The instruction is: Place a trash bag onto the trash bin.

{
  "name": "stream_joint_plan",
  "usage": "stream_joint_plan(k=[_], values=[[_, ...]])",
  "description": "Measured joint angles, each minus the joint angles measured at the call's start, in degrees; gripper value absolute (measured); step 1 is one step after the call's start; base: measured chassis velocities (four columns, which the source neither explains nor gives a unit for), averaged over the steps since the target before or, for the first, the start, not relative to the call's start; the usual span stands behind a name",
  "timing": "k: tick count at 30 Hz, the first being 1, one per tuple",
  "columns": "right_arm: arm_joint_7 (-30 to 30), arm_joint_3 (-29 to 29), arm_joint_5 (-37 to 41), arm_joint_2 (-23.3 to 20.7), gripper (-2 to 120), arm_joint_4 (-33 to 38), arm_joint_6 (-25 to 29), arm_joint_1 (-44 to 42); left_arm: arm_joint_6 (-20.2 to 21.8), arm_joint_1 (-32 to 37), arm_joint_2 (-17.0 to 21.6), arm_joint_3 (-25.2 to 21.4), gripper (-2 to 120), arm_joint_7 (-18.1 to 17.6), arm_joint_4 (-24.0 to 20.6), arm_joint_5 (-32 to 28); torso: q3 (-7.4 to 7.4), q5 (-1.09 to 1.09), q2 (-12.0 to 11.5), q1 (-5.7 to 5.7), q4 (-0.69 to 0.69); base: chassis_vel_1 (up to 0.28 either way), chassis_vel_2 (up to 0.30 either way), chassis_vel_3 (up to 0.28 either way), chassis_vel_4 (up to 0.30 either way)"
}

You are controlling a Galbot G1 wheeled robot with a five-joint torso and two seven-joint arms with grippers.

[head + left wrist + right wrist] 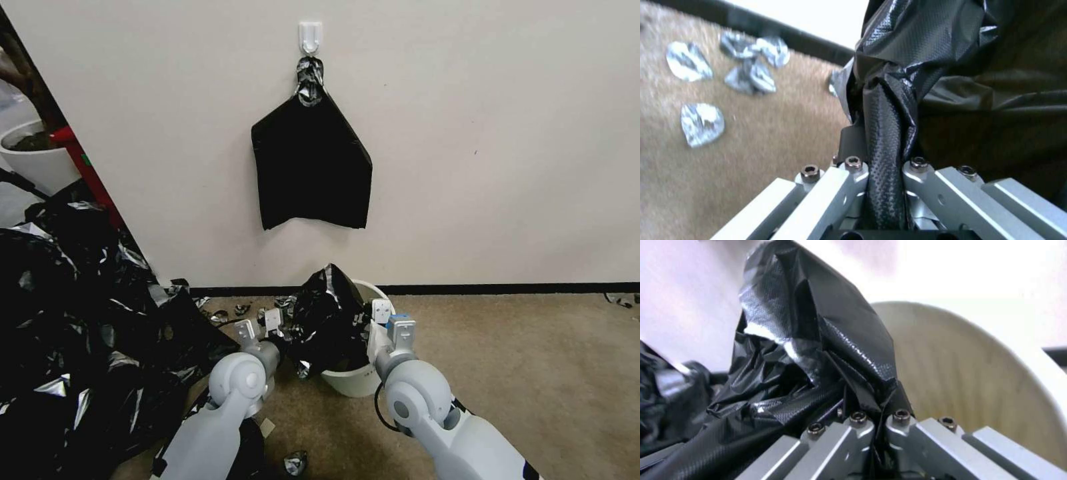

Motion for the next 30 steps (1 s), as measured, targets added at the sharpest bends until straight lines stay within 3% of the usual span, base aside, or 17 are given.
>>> stream_joint_plan(k=[2,7,14,17,20,30], values=[[-1.1,0.2,-0.8,-0.2,0,0.3,1.4,-0.2,-0.5,0.2,0.4,-0.1,3,0.5,-0.6,0.9,0.0,0.0,0.0,0.0,0.0,0.0,0.0,0.0,0.0],[-6.7,2.1,-2.9,-0.9,0,2.3,7.4,-1.3,-4.7,2.3,3.7,0.8,3,4.8,-4.3,11.5,0.0,0.0,0.0,0.0,0.01,0.0,0.0,0.0,0.0],[-8.7,4.4,-2.2,-1.9,0,3.4,8.9,-1.6,-8.1,3.5,6.8,1.9,3,8.0,-6.9,21.1,0.0,0.0,0.0,0.0,0.0,0.0,0.0,0.0,0.0],[-7.4,5.5,-0.6,-2.1,0,3.7,7.7,-1.5,-9.3,3.9,8.0,2.1,3,9.4,-7.7,23.9,0.0,0.0,0.0,0.0,0.0,0.0,0.0,0.0,0.0],[-3.0,7.3,4.4,-2.3,0,4.1,3.1,-1.1,-10.6,4.5,9.3,1.9,3,11.4,-8.9,26.2,0.0,0.0,0.0,0.0,0.0,0.0,0.0,0.0,0.0],[2.7,12.3,15.7,-3.4,0,4.4,-2.7,-2.1,-14.4,5.4,10.2,-0.1,3,15.3,-9.8,27.9,0.0,0.0,0.0,0.0,0.0,0.0,0.0,0.0,0.0]])
